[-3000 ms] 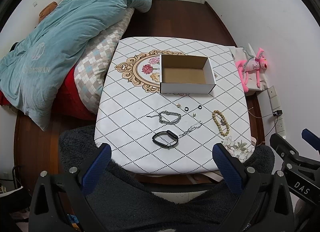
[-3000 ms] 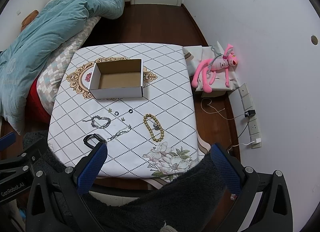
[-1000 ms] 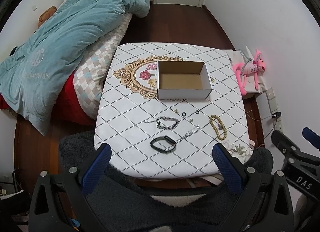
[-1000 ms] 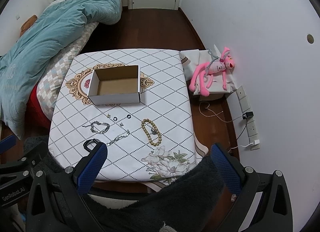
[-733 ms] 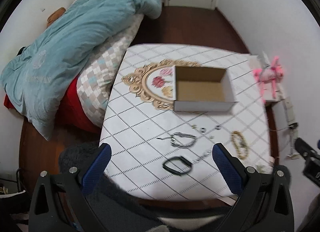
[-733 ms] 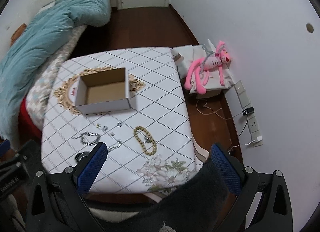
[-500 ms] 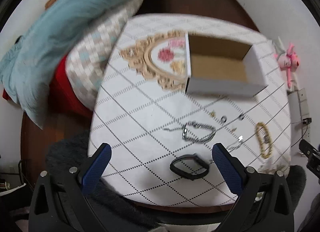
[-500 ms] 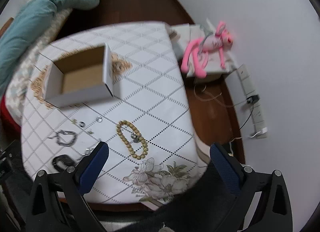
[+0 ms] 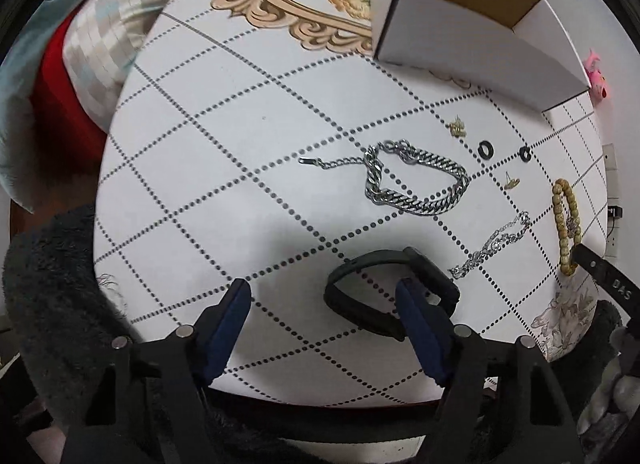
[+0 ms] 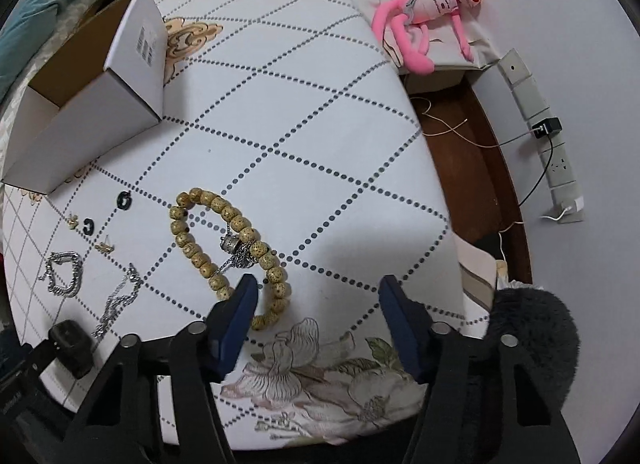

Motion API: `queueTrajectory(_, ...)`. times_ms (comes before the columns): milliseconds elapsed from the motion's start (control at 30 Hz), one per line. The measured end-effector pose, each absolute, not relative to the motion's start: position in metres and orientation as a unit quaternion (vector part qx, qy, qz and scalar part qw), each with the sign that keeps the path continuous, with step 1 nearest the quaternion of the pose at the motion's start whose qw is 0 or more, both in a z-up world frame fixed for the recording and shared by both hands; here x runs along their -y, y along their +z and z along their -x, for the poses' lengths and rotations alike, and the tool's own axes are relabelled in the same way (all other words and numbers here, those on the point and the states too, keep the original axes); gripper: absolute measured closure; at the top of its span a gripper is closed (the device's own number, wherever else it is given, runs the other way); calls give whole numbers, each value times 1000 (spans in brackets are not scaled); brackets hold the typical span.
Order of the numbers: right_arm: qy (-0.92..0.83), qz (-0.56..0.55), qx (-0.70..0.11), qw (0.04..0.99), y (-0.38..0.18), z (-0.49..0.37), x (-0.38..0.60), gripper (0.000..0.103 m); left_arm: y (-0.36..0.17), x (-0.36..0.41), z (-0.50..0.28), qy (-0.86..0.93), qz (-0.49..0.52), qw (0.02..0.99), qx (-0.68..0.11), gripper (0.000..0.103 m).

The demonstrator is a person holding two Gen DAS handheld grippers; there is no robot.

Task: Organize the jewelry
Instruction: 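Grasp the black band bracelet with the left tool while the right tool grasps the beaded bracelet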

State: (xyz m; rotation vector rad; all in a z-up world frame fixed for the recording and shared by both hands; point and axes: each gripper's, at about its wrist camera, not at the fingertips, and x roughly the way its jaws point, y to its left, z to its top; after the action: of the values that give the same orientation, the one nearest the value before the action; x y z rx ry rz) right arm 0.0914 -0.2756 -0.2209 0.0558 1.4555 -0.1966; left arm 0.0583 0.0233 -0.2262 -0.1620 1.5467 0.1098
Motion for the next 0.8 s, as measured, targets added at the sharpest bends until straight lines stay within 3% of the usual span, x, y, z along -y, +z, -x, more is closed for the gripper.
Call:
queueTrajectory(133, -74, -40, -660, 747, -222, -88, 270, 69, -235, -20, -55, 38, 77, 704, -705, 69)
queueTrajectory(233, -63, -41, -666, 742, -221, -81, 267, 93, -232, -16, -50, 32, 69, 712, -698, 83)
queueTrajectory(300, -51, -55, -682, 728, -220, -69, 263, 93, -231, -14, -46, 27, 65, 716, -694, 92)
queueTrajectory(800, -45, -80, -682, 726, -205, -45, 251, 94, -202, 1, -60, 9, 54, 741, -670, 96)
